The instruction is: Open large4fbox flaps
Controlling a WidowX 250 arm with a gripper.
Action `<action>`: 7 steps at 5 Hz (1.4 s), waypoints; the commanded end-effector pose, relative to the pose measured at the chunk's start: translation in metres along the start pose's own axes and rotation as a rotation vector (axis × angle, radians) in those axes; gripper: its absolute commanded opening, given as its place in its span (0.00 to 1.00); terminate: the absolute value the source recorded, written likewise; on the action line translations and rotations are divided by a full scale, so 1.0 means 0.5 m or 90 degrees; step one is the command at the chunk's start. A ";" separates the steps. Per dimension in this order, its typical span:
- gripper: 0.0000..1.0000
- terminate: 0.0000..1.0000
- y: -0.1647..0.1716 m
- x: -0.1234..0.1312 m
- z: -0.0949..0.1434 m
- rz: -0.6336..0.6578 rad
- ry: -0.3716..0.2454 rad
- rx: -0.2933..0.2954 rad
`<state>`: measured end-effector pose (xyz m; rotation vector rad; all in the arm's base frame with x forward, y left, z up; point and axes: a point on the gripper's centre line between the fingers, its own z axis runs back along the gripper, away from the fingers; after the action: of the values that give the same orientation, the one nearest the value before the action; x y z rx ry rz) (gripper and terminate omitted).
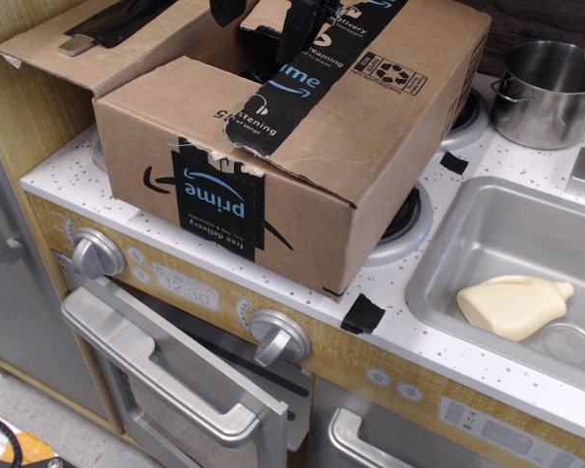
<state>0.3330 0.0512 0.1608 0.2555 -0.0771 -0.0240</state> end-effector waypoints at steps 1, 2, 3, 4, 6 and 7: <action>1.00 0.00 0.000 0.000 0.000 0.000 0.000 0.000; 1.00 0.00 0.002 0.009 0.009 0.041 0.020 -0.101; 1.00 0.00 -0.010 0.011 -0.005 0.067 0.000 -0.151; 1.00 0.00 -0.019 0.010 -0.027 0.082 -0.007 -0.192; 1.00 0.00 -0.034 0.034 -0.035 0.096 0.001 -0.284; 1.00 0.00 -0.079 0.056 0.010 0.136 0.010 -0.380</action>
<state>0.3563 0.0133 0.1486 -0.3613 -0.0181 0.1962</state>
